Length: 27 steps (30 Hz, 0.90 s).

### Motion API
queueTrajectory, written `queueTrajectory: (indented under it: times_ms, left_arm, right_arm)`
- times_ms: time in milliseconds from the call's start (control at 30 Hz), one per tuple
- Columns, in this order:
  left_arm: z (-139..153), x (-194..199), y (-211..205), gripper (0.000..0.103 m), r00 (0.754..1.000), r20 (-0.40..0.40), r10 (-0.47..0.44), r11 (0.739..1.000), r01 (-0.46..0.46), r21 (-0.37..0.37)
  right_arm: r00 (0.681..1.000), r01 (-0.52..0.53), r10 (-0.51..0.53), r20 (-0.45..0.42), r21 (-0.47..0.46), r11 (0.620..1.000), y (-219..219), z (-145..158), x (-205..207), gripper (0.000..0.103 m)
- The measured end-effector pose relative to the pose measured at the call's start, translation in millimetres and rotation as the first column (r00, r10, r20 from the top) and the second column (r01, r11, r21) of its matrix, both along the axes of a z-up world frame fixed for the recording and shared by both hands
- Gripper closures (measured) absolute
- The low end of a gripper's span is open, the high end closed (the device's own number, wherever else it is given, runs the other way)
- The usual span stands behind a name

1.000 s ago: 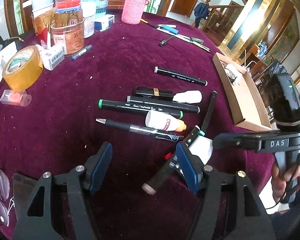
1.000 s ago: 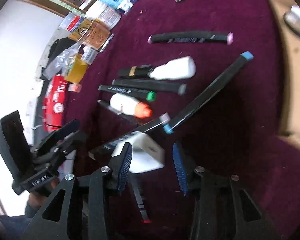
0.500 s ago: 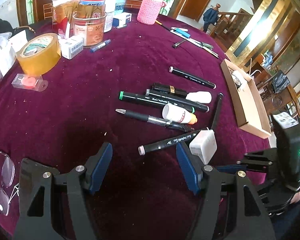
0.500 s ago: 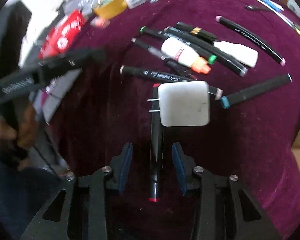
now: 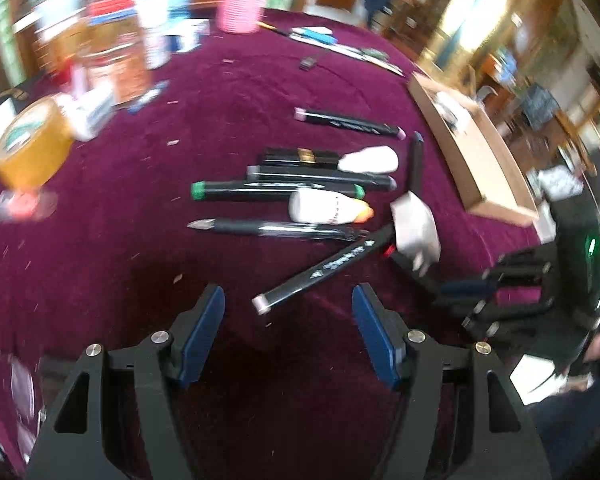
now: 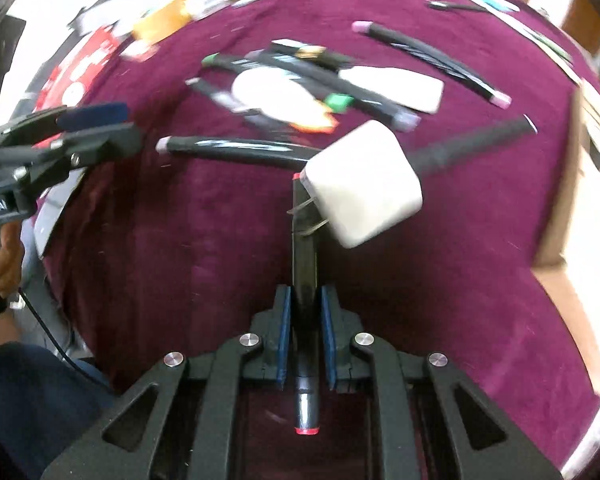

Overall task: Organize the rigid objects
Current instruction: 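Grasp a red-capped black marker with the right tool while the left tool grasps a white-capped black marker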

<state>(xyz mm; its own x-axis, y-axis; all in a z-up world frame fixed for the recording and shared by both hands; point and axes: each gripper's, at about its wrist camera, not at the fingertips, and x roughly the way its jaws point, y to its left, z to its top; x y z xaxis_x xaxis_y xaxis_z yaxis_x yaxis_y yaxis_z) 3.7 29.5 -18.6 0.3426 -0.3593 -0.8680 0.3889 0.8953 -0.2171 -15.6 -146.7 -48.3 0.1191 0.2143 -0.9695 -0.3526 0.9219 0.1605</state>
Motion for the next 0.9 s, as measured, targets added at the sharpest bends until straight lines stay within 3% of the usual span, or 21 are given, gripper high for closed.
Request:
queueTrajectory:
  times_ms: [167,233,300,367,433,533,733,833,900]
  left_arm:
    - [-13.9,9.3,-35.4,0.039,0.984,-0.020,-0.175,0.982,0.176,0.067]
    - [-19.7,11.7,-44.3,0.048,0.977,-0.034,-0.210,0.972,0.212,0.098]
    - [-25.3,13.7,-51.7,0.049,0.969,-0.048,-0.244,0.962,0.248,0.111]
    - [-33.4,16.7,-60.2,0.060,0.965,-0.056,-0.256,0.953,0.261,0.153]
    - [-37.2,17.6,-64.6,0.065,0.965,-0.058,-0.255,0.950,0.261,0.173]
    - [-32.6,8.2,-69.0,0.080,0.961,-0.086,-0.263,0.951,0.273,0.143]
    - [-23.0,-8.0,-86.5,0.080,0.953,-0.102,-0.284,0.948,0.295,0.120]
    - [-24.2,1.4,-98.2,0.080,0.960,-0.093,-0.264,0.944,0.277,0.180]
    - [-29.0,4.5,-106.6,0.081,0.952,-0.104,-0.288,0.933,0.303,0.192]
  right_arm:
    - [0.995,0.102,-0.102,-0.020,0.006,0.995,-35.7,-3.4,-9.3,0.090]
    - [0.991,0.135,-0.134,-0.028,0.037,0.990,-44.3,-7.1,-12.9,0.090]
    - [0.989,0.149,-0.148,-0.028,0.049,0.988,-45.2,-6.2,-14.7,0.090]
    - [0.988,0.155,-0.153,-0.027,0.059,0.986,-44.6,-4.6,-17.2,0.090]
    - [0.987,0.162,-0.160,-0.036,0.076,0.984,-57.2,-2.0,-21.0,0.090]
    - [0.986,0.164,-0.161,-0.040,0.083,0.983,-65.3,0.3,-22.4,0.090]
    - [0.990,0.140,-0.138,-0.041,0.057,0.988,-56.8,-1.2,-19.2,0.090]
    - [0.992,0.119,-0.118,-0.032,0.031,0.992,-42.6,-3.7,-14.8,0.089]
    - [0.993,0.116,-0.115,-0.027,0.024,0.993,-40.5,-4.1,-14.6,0.089]
